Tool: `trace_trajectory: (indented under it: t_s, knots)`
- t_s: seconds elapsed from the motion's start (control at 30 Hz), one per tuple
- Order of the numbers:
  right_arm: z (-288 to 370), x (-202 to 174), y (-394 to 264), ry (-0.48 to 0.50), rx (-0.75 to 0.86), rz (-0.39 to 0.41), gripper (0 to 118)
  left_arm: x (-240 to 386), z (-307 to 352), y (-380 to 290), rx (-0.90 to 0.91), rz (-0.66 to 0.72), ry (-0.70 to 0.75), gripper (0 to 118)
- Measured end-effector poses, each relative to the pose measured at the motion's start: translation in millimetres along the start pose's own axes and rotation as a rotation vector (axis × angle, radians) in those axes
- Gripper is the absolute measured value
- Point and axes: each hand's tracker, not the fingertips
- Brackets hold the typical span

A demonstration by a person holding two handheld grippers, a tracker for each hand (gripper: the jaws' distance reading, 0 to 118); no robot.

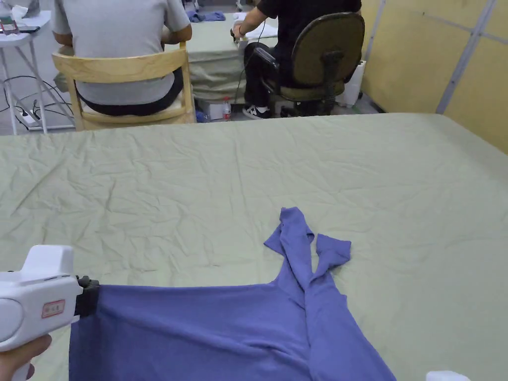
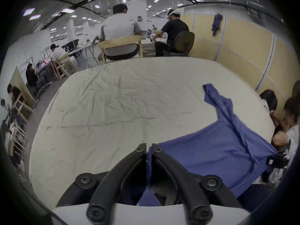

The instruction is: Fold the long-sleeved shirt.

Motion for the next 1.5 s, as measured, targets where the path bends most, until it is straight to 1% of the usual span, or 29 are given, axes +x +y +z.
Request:
trace_trajectory:
  t_s: [0.07,0.13,0.23,0.33,0.37,0.47,0.5,0.53,0.57,0.6,0.67,0.73,0.8,0.83,0.87,0.93,1.0,1.03,1.07,1.13,1.2,1.4,1.5]
  knots:
    - [21,-11,12,0.038,0.095,0.038,14,-8,23,17,0.023,0.015,0.006,2]
    - [39,-22,30,0.095,0.184,0.042,14,-19,48,42,0.053,0.046,0.011,2]
    - [59,-42,70,0.099,0.279,0.081,14,-35,83,87,0.099,0.135,-0.006,2]
    - [70,-53,121,0.1,0.339,0.087,14,-62,120,145,0.162,0.224,-0.014,2]
    - [74,-57,139,0.085,0.355,0.093,14,-71,130,163,0.18,0.252,-0.017,2]
    - [85,-71,201,0.022,0.414,0.16,14,-98,166,222,0.24,0.336,-0.03,2]
    - [88,-75,224,-0.015,0.416,0.18,14,-106,177,242,0.257,0.35,-0.031,2]
    - [92,-79,247,-0.04,0.418,0.183,14,-114,187,261,0.272,0.359,-0.031,2]
    - [94,-81,267,-0.026,0.43,0.172,14,-123,197,278,0.29,0.373,-0.031,2]
    - [97,-84,289,-0.029,0.442,0.178,14,-130,207,297,0.308,0.385,-0.032,2]
    - [100,-92,331,-0.099,0.468,0.21,14,-145,224,332,0.337,0.393,-0.024,2]
    - [100,-100,376,-0.105,0.463,0.201,14,-157,234,364,0.357,0.415,-0.023,2]
    - [102,-107,419,-0.148,0.482,0.161,14,-171,247,397,0.389,0.465,-0.033,2]
    - [103,-110,437,-0.148,0.496,0.151,14,-173,251,410,0.397,0.462,-0.033,2]
    - [106,-115,450,-0.159,0.512,0.146,14,-178,256,424,0.411,0.458,-0.025,2]
    - [107,-125,482,-0.223,0.534,0.169,14,-190,268,457,0.445,0.432,0.004,2]
    - [106,-130,506,-0.259,0.552,0.173,14,-196,266,476,0.448,0.444,0.0,2]
    - [106,-130,516,-0.276,0.564,0.156,14,-202,265,484,0.454,0.475,-0.008,2]
    - [104,-130,525,-0.277,0.567,0.156,14,-204,266,494,0.465,0.487,-0.014,2]
    - [96,-126,541,-0.308,0.572,0.15,14,-204,264,513,0.482,0.475,-0.015,2]
    - [87,-121,553,-0.314,0.566,0.15,14,-199,257,527,0.492,0.46,-0.019,2]
    - [45,-102,569,-0.33,0.548,0.128,14,-188,207,536,0.473,0.446,-0.027,2]
    - [21,-94,566,-0.335,0.534,0.142,14,-185,182,536,0.471,0.426,-0.022,2]
